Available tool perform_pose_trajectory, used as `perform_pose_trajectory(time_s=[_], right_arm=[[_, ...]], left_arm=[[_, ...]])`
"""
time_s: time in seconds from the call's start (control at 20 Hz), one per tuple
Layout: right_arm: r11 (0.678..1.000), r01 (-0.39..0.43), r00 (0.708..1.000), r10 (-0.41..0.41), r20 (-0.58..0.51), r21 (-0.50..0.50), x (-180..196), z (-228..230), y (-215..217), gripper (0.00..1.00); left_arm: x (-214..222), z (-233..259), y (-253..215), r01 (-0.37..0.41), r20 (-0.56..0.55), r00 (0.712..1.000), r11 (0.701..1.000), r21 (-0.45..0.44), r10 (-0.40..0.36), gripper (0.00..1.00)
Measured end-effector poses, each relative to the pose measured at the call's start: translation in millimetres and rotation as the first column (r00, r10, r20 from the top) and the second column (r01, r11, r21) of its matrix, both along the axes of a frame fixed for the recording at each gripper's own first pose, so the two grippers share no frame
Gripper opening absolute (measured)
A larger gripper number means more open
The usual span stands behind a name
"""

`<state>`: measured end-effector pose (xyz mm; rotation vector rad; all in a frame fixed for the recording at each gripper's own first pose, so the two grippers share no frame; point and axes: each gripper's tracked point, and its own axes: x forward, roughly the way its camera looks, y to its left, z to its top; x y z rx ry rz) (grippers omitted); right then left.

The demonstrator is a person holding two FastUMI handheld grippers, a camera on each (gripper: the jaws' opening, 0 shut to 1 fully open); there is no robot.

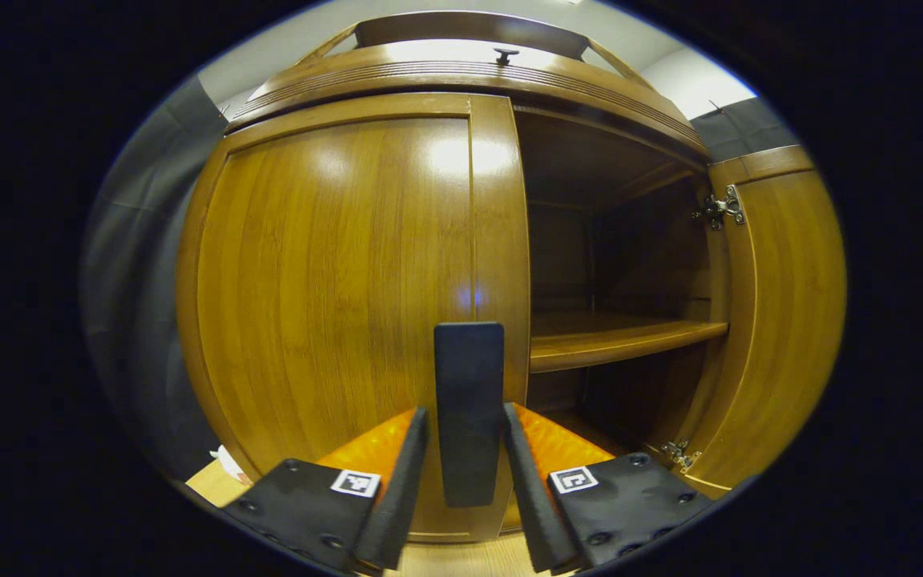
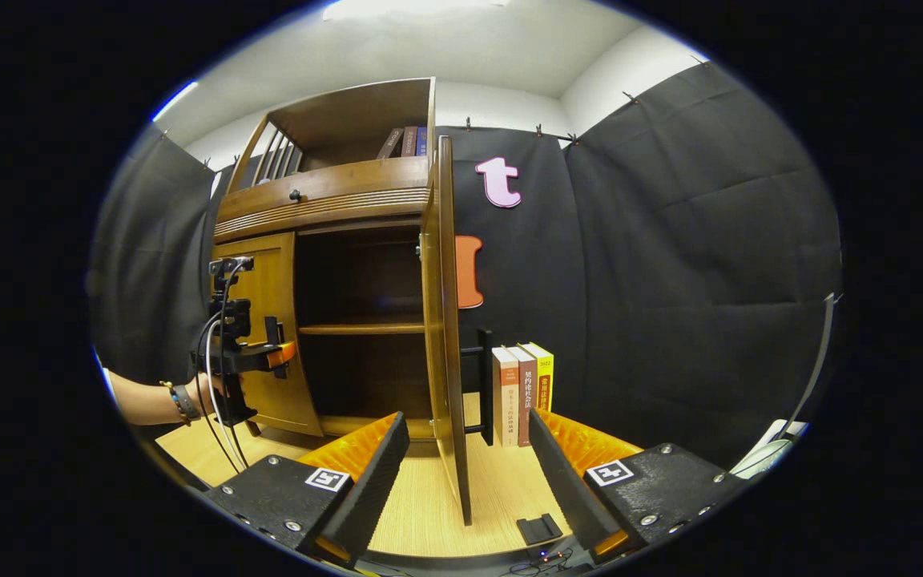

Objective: Open the right door of the double-door shoe cabinet with the right hand, and open the left door with the left hand.

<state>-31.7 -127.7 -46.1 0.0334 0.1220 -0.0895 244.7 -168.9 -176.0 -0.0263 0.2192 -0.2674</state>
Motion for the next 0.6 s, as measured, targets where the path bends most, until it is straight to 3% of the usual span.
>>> perform_pose_trajectory(time_s=[0.1,0.15,0.25,0.4,0.6], right_arm=[[1.000,-0.003,1.000,0.003,-0.005,-0.001,0.2,-2.6,0.9,0.92],[1.000,-0.007,1.000,0.007,-0.007,-0.002,-1.0,-2.6,3.0,0.92],[1.000,-0.006,1.000,0.006,-0.011,-0.006,-2.6,-3.8,2.9,0.92],[1.000,-0.006,1.000,0.006,-0.009,-0.005,-6.9,-3.8,4.6,0.92],[1.000,0.012,1.000,-0.012,-0.018,-0.014,-10.4,-8.0,1.3,0.92]], left_arm=[[-1.5,-0.4,-4.3,0.008,-0.010,1.000,0.999,-0.041,-0.008,0.51],[-3.5,-3.9,-3.6,-0.003,-0.016,1.000,1.000,-0.017,0.003,0.44],[-2.5,-4.3,-3.5,-0.010,-0.001,1.000,1.000,0.017,0.010,0.40],[-3.7,-4.2,-3.2,-0.006,-0.020,1.000,1.000,0.001,0.006,0.33],[-16.0,-2.0,-0.2,0.008,-0.022,1.000,1.000,0.015,-0.007,0.33]])
